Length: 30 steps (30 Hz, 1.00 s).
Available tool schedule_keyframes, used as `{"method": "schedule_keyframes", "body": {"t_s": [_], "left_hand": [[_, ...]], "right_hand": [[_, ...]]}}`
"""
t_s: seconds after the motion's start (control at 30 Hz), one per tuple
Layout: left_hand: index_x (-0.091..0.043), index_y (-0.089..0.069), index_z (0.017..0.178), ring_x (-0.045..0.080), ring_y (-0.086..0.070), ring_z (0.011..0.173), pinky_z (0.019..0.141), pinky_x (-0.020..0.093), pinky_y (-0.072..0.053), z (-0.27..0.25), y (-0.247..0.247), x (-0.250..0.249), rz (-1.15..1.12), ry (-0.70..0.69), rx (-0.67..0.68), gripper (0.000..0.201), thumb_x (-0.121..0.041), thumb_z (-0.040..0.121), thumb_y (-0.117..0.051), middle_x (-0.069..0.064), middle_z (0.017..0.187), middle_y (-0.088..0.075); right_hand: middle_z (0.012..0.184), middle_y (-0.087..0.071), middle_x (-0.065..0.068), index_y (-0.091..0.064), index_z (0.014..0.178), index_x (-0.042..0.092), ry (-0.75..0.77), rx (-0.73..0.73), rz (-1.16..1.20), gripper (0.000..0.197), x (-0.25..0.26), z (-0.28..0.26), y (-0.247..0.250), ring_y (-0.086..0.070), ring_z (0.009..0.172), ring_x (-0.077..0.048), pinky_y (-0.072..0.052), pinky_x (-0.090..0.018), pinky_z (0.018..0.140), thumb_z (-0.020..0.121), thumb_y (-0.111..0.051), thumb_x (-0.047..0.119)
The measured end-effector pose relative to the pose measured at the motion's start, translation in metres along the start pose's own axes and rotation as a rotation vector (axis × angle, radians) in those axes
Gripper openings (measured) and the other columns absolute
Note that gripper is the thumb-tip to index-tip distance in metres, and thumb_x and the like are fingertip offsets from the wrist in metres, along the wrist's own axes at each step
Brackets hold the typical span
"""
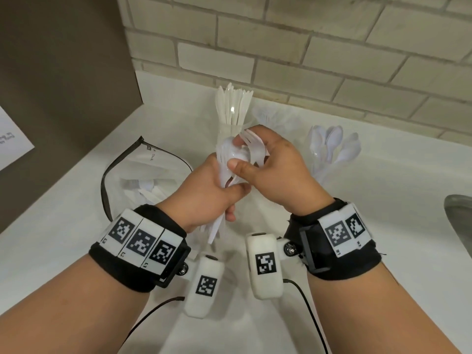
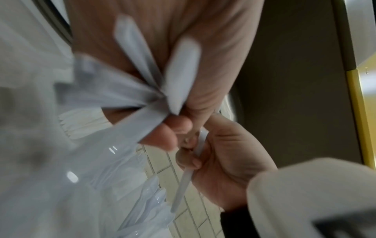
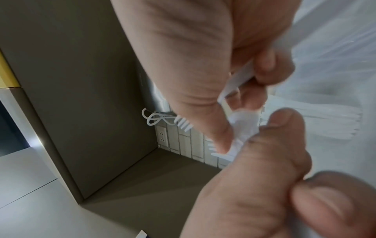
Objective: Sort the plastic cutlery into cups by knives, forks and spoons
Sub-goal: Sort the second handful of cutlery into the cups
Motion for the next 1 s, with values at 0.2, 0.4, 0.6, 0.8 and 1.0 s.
{"method": "schedule_keyframes", "body": {"t_s": [0.2,0.4,0.6,0.8,1.0], "left_hand": [[-0.021,-0.043,0.112,0.011,-0.059,0.045,0.047,0.021,-0.049,-0.001,-0.003,0.005,0.105,0.041,-0.048,0.032,-0.021,0.088,-0.064,0.007,0.077,-0.059],[-0.024,-0.045,0.095,0.010,-0.056,0.046,0.051,0.024,-0.050,-0.003,-0.004,0.010,0.146,0.055,-0.029,0.016,-0.030,0.091,-0.059,0.002,0.071,-0.055],[-0.003,-0.052,0.111,0.017,-0.057,0.062,0.069,0.039,-0.056,-0.006,-0.004,0.017,-0.151,0.160,-0.037,0.030,-0.030,0.098,-0.047,0.003,0.075,-0.049],[-0.004,-0.049,0.117,0.013,-0.046,0.053,0.057,0.036,-0.052,-0.004,-0.002,0.022,-0.267,0.253,-0.055,0.037,-0.036,0.098,-0.041,0.003,0.079,-0.043],[-0.009,-0.057,0.113,0.012,-0.043,0.064,0.064,0.030,-0.041,-0.001,-0.001,0.032,-0.370,0.325,-0.032,0.024,-0.024,0.099,-0.045,0.000,0.081,-0.045]], "right_hand": [[0.099,-0.059,-0.003,-0.061,0.078,0.026,0.086,-0.068,-0.118,0.013,0.011,0.008,0.004,-0.057,0.090,-0.010,-0.043,-0.015,0.076,0.081,-0.074,0.025],[0.083,-0.068,-0.011,-0.044,0.089,0.025,0.122,-0.486,0.186,0.010,0.023,0.013,0.048,-0.068,0.074,-0.028,-0.054,-0.048,0.066,0.090,-0.049,0.033],[0.083,-0.056,-0.009,-0.033,0.105,0.016,0.100,-0.582,0.438,0.005,0.014,0.012,0.090,-0.067,0.056,-0.031,-0.058,-0.040,0.054,0.101,-0.035,0.013],[0.085,-0.062,-0.004,-0.035,0.122,0.015,-0.066,-0.580,0.394,0.034,-0.035,0.056,0.104,-0.047,0.053,-0.012,-0.046,-0.027,0.055,0.093,-0.037,-0.002],[0.093,-0.053,-0.007,-0.048,0.111,0.020,0.068,-0.607,0.399,0.027,-0.041,0.122,0.103,-0.048,0.068,-0.015,-0.049,-0.022,0.065,0.093,-0.041,0.002]]}}
Point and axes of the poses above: each hand's wrist, its own z-axis towards the middle knuckle, its own y-axis out of the back of the hand, x = y × z, the point moved 7 cm from there along z, towards the middle knuckle
